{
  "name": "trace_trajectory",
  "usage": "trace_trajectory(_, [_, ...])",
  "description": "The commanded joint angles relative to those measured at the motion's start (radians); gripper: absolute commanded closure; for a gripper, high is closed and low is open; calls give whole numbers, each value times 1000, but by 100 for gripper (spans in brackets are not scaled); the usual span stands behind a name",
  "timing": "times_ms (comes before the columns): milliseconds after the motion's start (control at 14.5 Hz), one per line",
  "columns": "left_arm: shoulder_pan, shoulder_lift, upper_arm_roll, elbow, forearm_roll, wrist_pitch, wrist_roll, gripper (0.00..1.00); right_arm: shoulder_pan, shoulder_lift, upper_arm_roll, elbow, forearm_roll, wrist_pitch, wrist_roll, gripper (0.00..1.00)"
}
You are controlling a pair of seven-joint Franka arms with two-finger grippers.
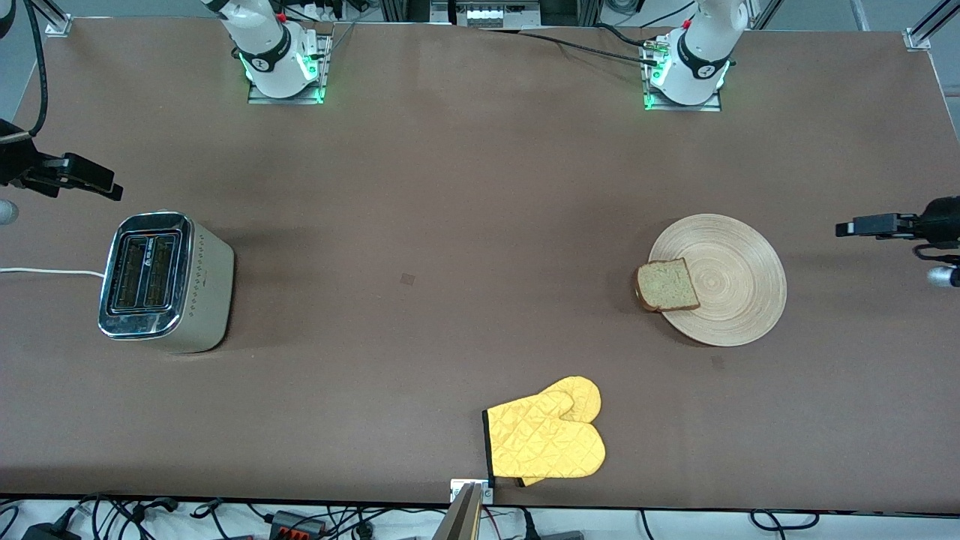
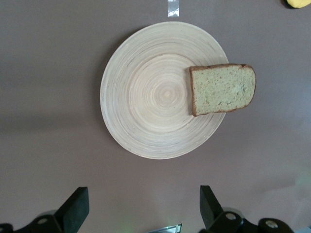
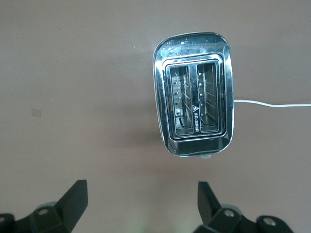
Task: Move plate and put bread in toaster
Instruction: 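Move the left gripper down beside the wooden plate rim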
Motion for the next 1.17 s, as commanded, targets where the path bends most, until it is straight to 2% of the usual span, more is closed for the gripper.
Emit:
trace_trajectory(0, [128, 138, -10, 41, -152, -4, 183, 0, -13, -4, 8, -3, 16, -8, -8, 0])
trace_trajectory(138, [187, 231, -10, 41, -252, 0, 318, 0, -13, -3, 8, -3, 18, -8, -8, 0])
trace_trajectory(345, [236, 331, -10, 41, -330, 43, 404, 0, -15, -4, 8, -3, 16, -8, -8, 0])
trace_trajectory(690, [236, 446, -10, 29, -479, 80, 558, 1, -15, -3, 8, -4, 19, -9, -8, 0])
trace_trajectory(759, [227, 462, -11, 25, -482, 88, 555, 9, -15, -3, 8, -3, 19, -9, -8, 0])
trace_trajectory(828, [226, 476, -19, 23, -484, 104, 555, 11, -15, -3, 8, -4, 19, -11, -8, 0])
trace_trajectory(897, [222, 483, -22, 14, -490, 118, 550, 17, -15, -3, 8, -3, 19, -11, -8, 0])
trace_trajectory(1103, [198, 485, -24, -21, -495, 137, 541, 48, -17, -3, 8, -3, 19, -11, -8, 0])
